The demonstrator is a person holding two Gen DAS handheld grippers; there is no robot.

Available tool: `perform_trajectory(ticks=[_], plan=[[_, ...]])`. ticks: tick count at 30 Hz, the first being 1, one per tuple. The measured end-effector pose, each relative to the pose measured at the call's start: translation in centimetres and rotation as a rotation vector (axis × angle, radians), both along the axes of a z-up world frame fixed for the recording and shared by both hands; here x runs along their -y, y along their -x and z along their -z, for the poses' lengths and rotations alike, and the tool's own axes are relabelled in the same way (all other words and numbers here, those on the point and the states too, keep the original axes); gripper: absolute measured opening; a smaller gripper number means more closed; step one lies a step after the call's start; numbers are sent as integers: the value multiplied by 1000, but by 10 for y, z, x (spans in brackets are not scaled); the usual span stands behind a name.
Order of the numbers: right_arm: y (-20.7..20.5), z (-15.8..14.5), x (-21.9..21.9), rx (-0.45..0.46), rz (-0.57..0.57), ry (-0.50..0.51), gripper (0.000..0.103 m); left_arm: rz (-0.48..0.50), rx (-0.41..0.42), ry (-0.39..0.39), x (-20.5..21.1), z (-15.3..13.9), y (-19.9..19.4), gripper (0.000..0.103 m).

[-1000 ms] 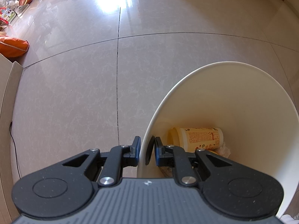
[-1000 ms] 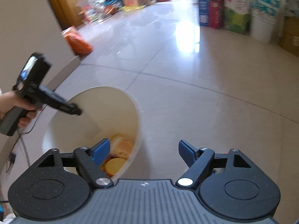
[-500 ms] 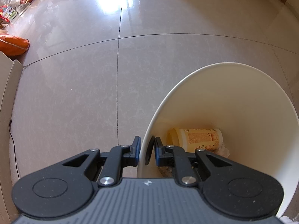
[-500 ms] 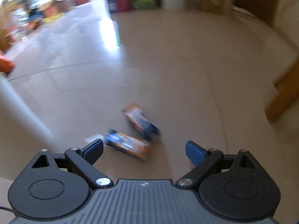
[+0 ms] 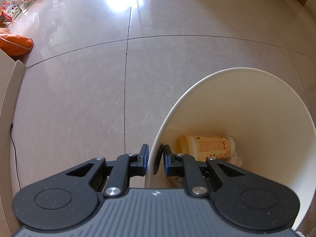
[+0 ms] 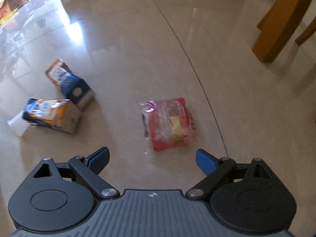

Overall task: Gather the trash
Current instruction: 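Move the right tool back to the red-and-clear bread bag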

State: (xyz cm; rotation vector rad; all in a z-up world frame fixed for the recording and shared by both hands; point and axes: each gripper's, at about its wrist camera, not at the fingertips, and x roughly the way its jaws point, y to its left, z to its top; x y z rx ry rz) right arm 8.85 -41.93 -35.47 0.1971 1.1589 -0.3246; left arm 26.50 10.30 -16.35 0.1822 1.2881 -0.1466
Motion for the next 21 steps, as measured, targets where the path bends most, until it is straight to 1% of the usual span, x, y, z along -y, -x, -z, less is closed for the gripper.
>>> perform_trajectory(ticks=[4,7,13,21], plan=[[0,12,14,-23,21,-8,96,-9,-1,10,-2,0,0,13],[1,19,24,-30,38,-32,96,-7,-1,7,-2,-1,0,13],[-2,35,30,-48,39,-52,96,-18,4,14,-4,-1,0,13],[-16,37,35,-26,-6,6,97,-15,9,12,-5,1,2,14]])
